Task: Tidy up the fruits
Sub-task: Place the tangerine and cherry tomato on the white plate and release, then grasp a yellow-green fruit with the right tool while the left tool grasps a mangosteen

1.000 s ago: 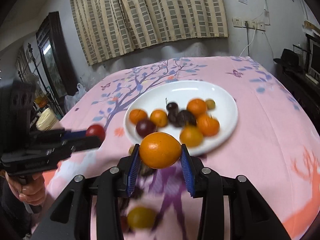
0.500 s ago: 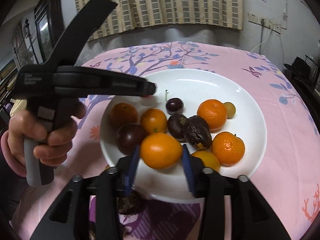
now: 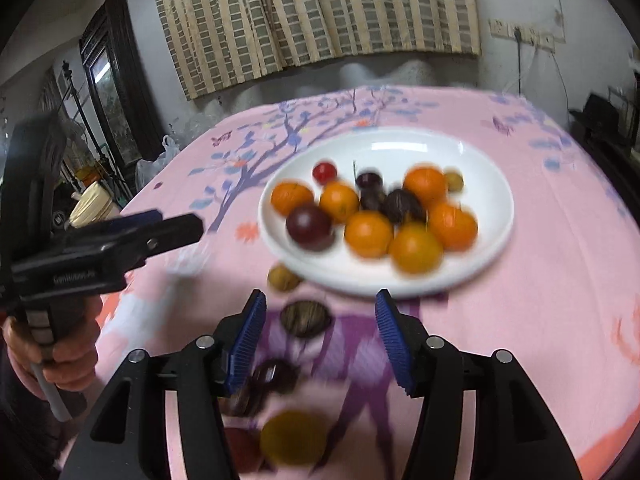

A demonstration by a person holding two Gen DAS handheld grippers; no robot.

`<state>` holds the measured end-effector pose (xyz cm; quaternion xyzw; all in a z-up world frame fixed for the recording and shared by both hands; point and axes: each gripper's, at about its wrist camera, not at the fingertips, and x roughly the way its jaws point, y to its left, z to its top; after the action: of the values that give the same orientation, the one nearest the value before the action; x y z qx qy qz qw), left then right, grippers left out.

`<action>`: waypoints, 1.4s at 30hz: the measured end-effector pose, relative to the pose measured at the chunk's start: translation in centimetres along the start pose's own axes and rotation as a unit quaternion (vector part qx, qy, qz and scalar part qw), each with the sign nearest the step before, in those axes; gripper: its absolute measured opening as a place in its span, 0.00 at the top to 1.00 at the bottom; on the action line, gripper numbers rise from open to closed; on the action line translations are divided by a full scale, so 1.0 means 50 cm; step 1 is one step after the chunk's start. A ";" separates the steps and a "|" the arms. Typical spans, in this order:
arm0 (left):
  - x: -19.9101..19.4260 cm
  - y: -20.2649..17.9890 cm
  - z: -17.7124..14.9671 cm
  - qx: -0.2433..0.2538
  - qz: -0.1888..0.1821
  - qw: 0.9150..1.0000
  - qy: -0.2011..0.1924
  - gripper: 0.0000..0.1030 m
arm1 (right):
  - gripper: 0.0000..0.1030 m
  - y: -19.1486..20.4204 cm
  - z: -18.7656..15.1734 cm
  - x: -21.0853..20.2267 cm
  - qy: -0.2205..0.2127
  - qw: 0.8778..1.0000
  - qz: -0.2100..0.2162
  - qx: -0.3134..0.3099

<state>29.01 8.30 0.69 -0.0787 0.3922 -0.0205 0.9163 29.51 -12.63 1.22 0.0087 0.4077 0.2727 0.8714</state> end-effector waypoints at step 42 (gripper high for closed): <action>-0.013 -0.105 -0.151 0.183 -0.086 0.978 0.060 0.43 | 0.64 -0.053 -0.094 -0.051 0.002 0.993 0.056 0.102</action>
<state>23.25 2.21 -3.14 0.0581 0.4282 -0.1752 0.8846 26.04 -17.10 -0.74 0.1199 0.4338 0.2777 0.8487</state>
